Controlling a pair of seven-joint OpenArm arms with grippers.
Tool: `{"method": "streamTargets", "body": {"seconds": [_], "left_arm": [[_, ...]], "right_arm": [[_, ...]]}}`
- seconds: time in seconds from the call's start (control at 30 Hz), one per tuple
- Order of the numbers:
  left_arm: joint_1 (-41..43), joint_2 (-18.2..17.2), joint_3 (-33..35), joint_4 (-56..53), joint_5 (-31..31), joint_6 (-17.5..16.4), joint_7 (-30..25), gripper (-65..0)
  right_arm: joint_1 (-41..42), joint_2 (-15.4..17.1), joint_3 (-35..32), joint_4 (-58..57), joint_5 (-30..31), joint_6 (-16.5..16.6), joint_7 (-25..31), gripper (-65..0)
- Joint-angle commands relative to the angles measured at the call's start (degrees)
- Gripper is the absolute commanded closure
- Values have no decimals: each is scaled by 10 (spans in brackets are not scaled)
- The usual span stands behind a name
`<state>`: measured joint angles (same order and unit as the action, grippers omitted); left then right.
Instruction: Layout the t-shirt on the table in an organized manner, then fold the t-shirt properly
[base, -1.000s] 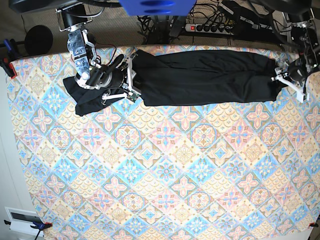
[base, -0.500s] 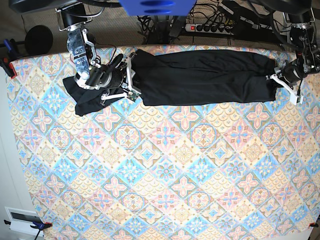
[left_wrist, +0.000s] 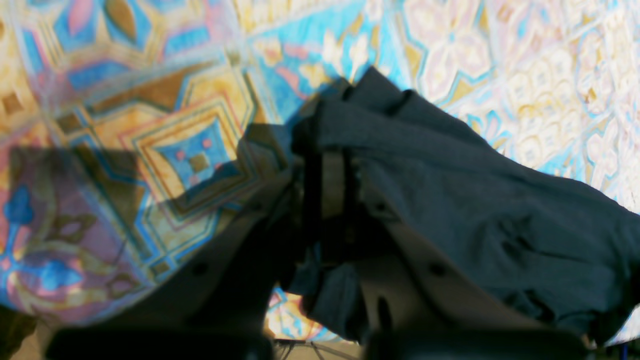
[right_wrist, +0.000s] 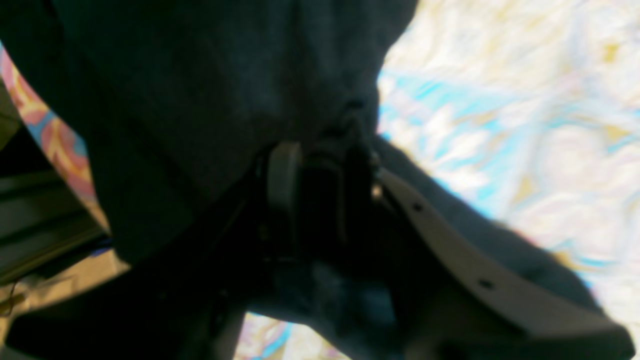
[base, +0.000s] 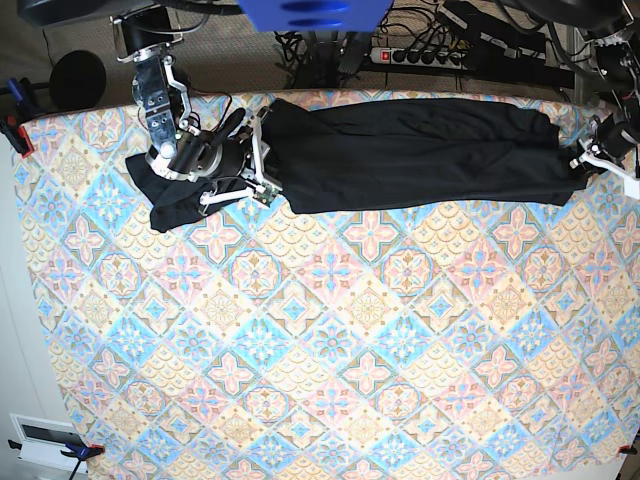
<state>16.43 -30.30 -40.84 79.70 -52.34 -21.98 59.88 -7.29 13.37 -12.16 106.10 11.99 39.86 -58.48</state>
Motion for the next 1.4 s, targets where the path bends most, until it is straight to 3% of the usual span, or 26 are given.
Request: {"method": "streamTargets", "body": {"seconds": [0.0, 0.37, 0.57, 0.8, 0.97, 1.13, 1.37], "left_arm": [[-6, -20, -6, 8, -8, -1, -11, 0], [-25, -38, -6, 39, -30, -2, -3, 0], [-14, -13, -3, 91, -28, -2, 36, 0], [2, -9, -3, 79, 40, -2, 30, 0], [-1, -12, 18, 10, 92, -2, -2, -2], [1, -33, 106, 3, 90, -2, -7, -123], [1, -30, 107, 3, 90, -2, -6, -322]], "right_arm": [[6, 2, 1, 22, 7, 1, 10, -158], [5, 2, 3, 62, 10, 1, 10, -158], [5, 2, 3, 62, 10, 1, 9, -158], [5, 2, 1, 62, 10, 1, 9, -158], [6, 2, 0, 62, 10, 1, 9, -158], [6, 2, -1, 61, 10, 1, 9, -158], [5, 2, -1, 61, 10, 1, 9, -158]]}}
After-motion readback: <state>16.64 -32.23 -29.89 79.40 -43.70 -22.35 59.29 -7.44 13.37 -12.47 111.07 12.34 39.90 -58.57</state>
